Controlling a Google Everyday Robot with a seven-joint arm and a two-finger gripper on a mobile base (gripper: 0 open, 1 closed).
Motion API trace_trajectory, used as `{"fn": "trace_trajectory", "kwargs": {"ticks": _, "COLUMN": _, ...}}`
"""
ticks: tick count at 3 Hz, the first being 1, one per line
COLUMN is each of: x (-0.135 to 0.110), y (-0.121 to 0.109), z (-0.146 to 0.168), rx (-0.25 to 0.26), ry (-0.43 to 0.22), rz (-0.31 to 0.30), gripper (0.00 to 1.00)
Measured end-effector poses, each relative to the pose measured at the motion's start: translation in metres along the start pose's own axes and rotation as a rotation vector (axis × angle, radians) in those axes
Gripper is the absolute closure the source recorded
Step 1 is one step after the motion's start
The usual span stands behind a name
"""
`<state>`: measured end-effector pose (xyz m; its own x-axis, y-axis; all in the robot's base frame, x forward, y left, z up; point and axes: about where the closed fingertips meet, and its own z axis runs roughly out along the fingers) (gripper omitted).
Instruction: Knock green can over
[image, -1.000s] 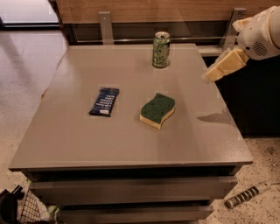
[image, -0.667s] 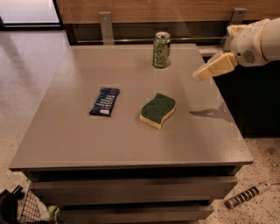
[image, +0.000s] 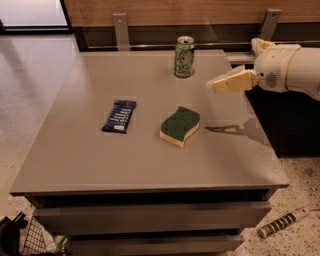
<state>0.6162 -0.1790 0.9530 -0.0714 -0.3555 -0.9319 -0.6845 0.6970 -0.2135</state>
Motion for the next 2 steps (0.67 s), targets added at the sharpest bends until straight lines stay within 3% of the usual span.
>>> {"fn": "trace_trajectory", "kwargs": {"ticks": 1, "x": 0.0, "y": 0.0, "z": 0.0, "rx": 0.0, "ry": 0.0, "rz": 0.0, "gripper": 0.0}}
{"fn": "trace_trajectory", "kwargs": {"ticks": 2, "x": 0.0, "y": -0.017, "z": 0.028, "rx": 0.019, "ry": -0.049, "rz": 0.005, "gripper": 0.0}}
